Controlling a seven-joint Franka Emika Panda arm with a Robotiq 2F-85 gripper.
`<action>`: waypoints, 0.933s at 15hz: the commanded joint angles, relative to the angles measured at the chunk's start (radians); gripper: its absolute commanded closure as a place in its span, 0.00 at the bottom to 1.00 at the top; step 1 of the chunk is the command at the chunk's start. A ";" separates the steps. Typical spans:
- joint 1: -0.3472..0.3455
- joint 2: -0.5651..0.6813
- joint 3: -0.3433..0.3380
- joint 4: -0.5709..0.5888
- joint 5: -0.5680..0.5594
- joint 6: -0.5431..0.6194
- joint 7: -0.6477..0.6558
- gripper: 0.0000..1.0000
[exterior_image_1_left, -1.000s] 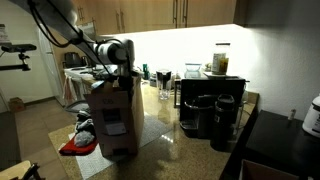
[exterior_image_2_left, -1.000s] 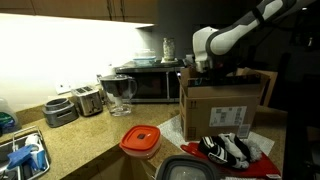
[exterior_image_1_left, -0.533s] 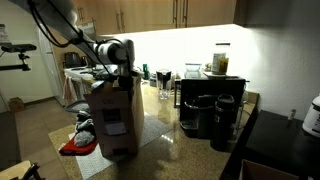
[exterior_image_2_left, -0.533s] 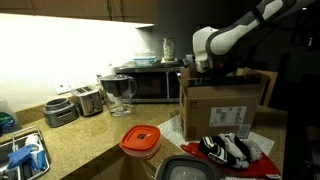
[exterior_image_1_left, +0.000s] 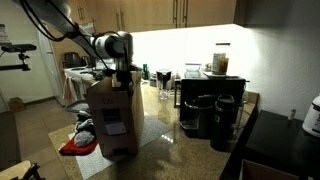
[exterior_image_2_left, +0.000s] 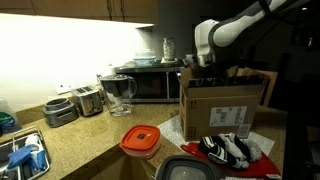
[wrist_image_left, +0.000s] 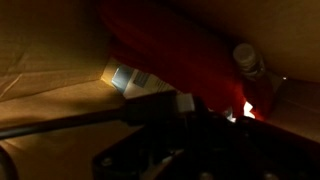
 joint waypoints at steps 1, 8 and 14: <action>-0.003 -0.093 -0.009 -0.040 0.018 -0.036 -0.005 1.00; -0.013 -0.148 -0.010 -0.036 0.034 -0.062 -0.008 1.00; -0.017 -0.161 -0.008 -0.015 0.067 -0.071 -0.048 0.49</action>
